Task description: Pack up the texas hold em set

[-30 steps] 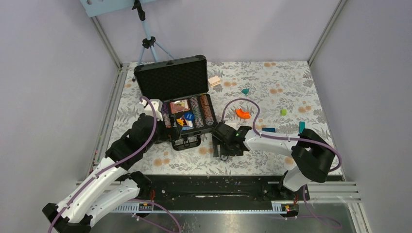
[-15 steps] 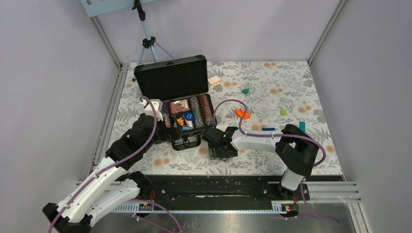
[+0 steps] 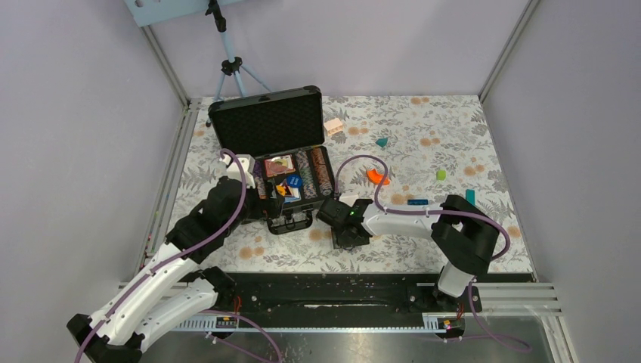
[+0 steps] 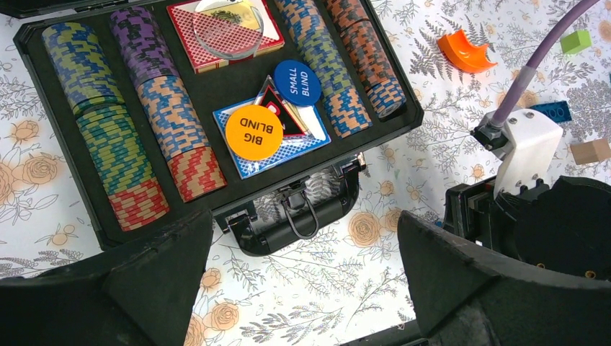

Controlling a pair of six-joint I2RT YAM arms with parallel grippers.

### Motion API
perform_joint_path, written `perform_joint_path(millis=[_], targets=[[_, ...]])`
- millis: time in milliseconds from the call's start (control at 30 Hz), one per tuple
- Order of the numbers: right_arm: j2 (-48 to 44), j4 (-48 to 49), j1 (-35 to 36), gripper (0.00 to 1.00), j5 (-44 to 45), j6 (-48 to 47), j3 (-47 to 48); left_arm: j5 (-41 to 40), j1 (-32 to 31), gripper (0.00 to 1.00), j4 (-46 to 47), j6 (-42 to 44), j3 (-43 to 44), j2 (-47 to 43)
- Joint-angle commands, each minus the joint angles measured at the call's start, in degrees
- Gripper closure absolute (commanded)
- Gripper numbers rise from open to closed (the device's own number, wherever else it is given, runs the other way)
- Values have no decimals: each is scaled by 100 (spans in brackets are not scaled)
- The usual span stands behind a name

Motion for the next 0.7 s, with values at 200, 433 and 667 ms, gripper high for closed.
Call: perform_joint_path(millis=[200, 433, 667], targets=[[321, 86, 20, 48, -195, 341, -383, 150, 23, 1, 199, 88, 10, 18], [208, 93, 20, 53, -222, 316, -419, 153, 29, 1, 203, 97, 9, 39], [-29, 83, 20, 57, -106, 268, -385, 187, 32, 1, 199, 76, 8, 77]])
